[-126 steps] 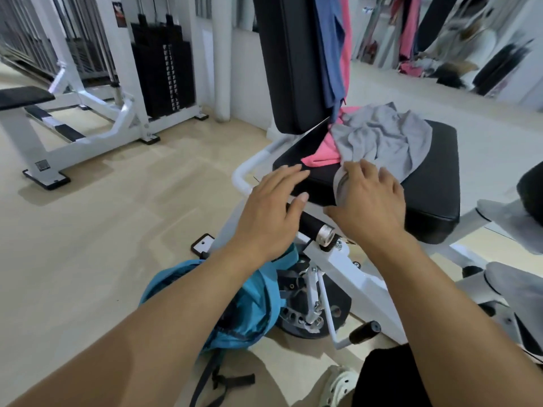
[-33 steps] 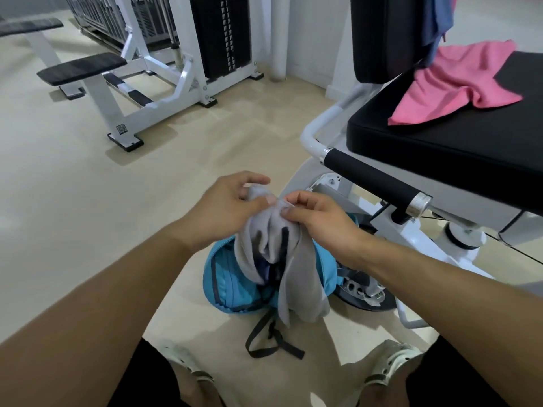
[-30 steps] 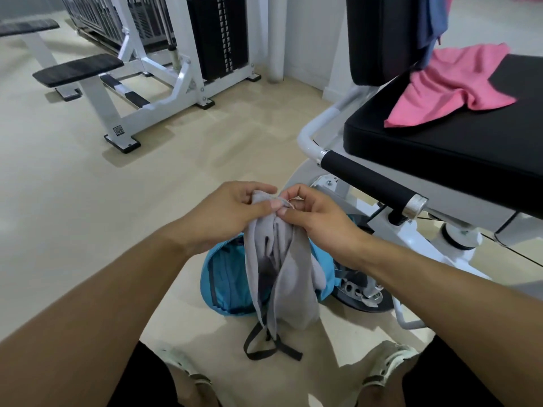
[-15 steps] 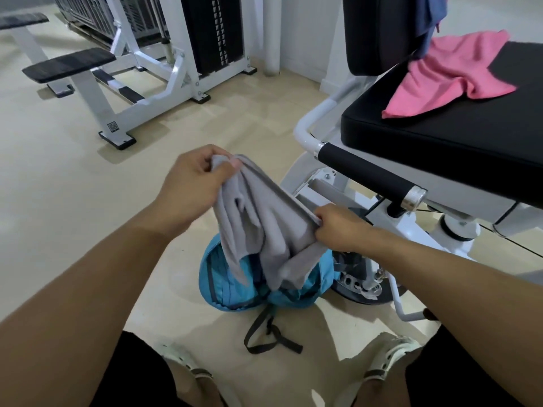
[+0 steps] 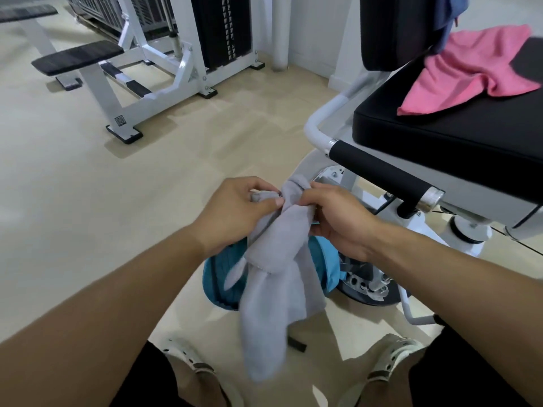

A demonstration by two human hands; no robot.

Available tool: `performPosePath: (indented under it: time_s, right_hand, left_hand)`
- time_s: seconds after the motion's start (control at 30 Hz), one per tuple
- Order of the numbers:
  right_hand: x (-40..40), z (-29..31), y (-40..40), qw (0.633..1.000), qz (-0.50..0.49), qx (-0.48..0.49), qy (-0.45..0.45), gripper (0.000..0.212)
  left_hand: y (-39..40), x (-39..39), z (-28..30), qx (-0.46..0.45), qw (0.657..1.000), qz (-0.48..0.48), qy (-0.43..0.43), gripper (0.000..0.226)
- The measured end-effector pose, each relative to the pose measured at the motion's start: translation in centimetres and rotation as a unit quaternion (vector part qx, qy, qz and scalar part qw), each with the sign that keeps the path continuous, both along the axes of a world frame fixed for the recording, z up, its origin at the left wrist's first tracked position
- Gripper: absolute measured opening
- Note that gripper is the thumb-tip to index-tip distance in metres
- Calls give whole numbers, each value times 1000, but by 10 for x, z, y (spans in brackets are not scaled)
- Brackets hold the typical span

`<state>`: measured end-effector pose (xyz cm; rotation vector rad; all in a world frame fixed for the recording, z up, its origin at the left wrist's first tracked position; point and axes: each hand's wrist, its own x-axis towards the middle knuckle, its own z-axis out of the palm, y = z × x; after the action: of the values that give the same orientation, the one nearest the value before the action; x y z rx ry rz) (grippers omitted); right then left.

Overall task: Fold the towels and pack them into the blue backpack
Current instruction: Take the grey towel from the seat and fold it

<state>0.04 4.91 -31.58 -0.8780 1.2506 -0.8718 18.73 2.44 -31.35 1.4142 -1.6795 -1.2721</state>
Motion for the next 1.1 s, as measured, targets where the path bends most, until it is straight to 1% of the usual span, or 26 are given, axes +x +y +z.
performPosePath:
  time_s: [0.13,0.2,0.27,0.33,0.43,0.5,0.6,0.67,0.77,0.83,0.9,0.97,1.03,1.1]
  right_hand:
    - [0,-2,5,998,-33,-15,-49,27]
    - [-1,-2,7,994,-69,-20,-84,26]
    - [-2,-2,7,988,-109,-18,-106,26]
    - [-5,-4,4,985,-142,-15,-96,29]
    - [-9,-5,2,984,-167,5,-53,33]
    - [-11,-3,4,987,-153,16,-47,37]
    - [-10,3,8,993,-103,5,-49,45]
    - [-9,5,13,998,-59,0,-32,48]
    - [-4,6,22,1000,-7,27,-5,46]
    - [-1,6,27,999,14,41,-11,43]
    - [0,7,28,999,7,29,-21,32]
    - [-1,10,27,999,-26,-10,-28,17]
    - [-3,11,25,997,-51,-37,-39,14]
    - [-6,12,22,996,-53,-46,-51,20]
  left_hand:
    - [2,-6,1,64,996,13,64,13]
    - [3,-7,4,91,991,5,103,23]
    - [3,-8,4,95,990,-8,104,39]
    - [4,-10,4,86,993,-7,82,44]
    - [1,-12,1,73,995,30,56,38]
    - [0,-13,-1,80,994,49,55,33]
    - [0,-16,-2,81,992,74,64,29]
    - [0,-17,-1,68,989,104,76,27]
    - [-5,-17,0,34,984,156,82,24]
    - [-9,-14,0,10,980,181,85,22]
    - [-12,-11,0,-2,981,178,72,20]
    - [-12,-12,-2,8,987,148,58,20]
    - [-9,-14,-3,25,992,113,57,19]
    - [-5,-17,-1,36,995,79,57,14]
